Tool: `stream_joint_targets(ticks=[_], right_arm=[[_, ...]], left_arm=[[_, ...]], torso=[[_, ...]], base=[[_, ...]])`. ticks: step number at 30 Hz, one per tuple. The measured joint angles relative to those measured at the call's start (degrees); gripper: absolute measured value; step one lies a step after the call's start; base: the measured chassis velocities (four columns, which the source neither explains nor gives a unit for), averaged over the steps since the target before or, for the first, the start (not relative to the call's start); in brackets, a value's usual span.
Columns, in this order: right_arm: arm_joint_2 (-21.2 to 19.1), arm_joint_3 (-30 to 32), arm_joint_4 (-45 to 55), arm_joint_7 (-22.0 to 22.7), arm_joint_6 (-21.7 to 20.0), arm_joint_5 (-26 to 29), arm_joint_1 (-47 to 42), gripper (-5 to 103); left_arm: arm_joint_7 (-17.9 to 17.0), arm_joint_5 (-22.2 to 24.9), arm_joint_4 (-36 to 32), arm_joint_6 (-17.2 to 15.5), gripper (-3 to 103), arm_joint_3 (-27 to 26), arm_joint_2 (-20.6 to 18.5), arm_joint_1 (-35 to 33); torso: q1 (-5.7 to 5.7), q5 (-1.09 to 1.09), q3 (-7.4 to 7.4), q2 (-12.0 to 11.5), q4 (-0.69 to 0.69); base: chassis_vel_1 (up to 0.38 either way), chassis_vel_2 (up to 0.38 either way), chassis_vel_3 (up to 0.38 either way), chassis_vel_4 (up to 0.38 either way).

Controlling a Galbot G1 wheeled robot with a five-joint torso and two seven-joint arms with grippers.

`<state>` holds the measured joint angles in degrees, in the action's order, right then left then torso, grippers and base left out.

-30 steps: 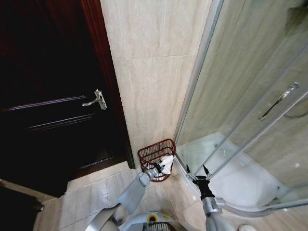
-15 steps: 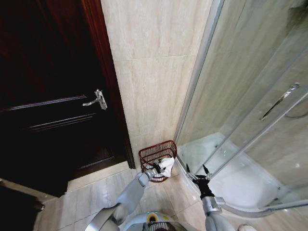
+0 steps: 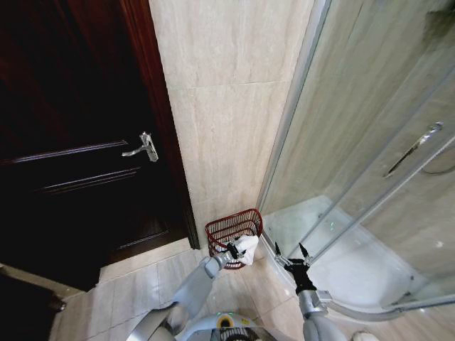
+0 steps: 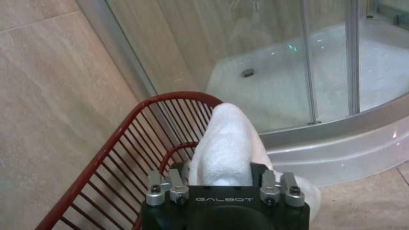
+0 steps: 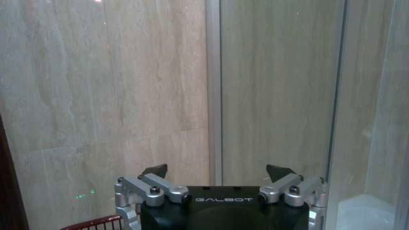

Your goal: Discard the used towel into the hamper.

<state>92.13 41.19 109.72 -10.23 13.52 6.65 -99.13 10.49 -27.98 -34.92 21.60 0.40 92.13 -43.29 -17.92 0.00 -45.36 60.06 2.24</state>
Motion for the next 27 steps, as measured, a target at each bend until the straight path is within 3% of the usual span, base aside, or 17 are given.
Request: stream_joint_targets(ticks=[4,11,15,16,22,27], right_arm=[[0.0,0.1,-0.3,0.1,0.2,0.0,-0.2,100],[0.0,-0.2,-0.1,0.0,-0.2,-0.6,0.5,100],[0.0,-0.3,0.1,-0.1,-0.5,-1.1,0.8,100],[0.0,-0.4,0.2,-0.1,-0.6,-1.3,0.8,100],[0.0,-0.4,0.4,-0.2,-0.7,-1.5,0.7,100],[0.0,-0.4,0.4,-0.2,-0.4,-1.5,0.4,100]], left_arm=[[0.0,0.1,-0.3,0.0,53,0.0,0.0,-0.1],[0.9,1.4,-3.6,0.0,30,-0.2,0.0,-0.8],[1.2,2.1,-4.1,0.0,26,-0.7,0.0,-1.0],[1.3,2.6,-4.2,0.2,19,-0.9,0.0,-1.0],[0.8,4.2,-4.5,0.5,6,-1.2,0.0,-1.0],[0.6,5.3,-5.8,0.4,6,-1.2,0.0,-0.7]], torso=[[0.0,0.0,0.0,0.0,0.0],[0.0,0.0,0.0,0.0,0.0],[0.0,0.0,0.0,0.0,0.0],[0.0,0.01,0.0,0.0,0.0],[0.0,0.0,0.0,0.0,0.0],[0.0,0.0,0.0,0.0,0.0]], base=[[0.0,0.0,0.0,0.0],[0.0,0.0,0.0,0.0],[0.0,0.0,0.0,0.0],[0.0,0.0,0.0,0.0],[0.0,0.0,0.0,0.0],[0.0,0.0,0.0,0.0]])
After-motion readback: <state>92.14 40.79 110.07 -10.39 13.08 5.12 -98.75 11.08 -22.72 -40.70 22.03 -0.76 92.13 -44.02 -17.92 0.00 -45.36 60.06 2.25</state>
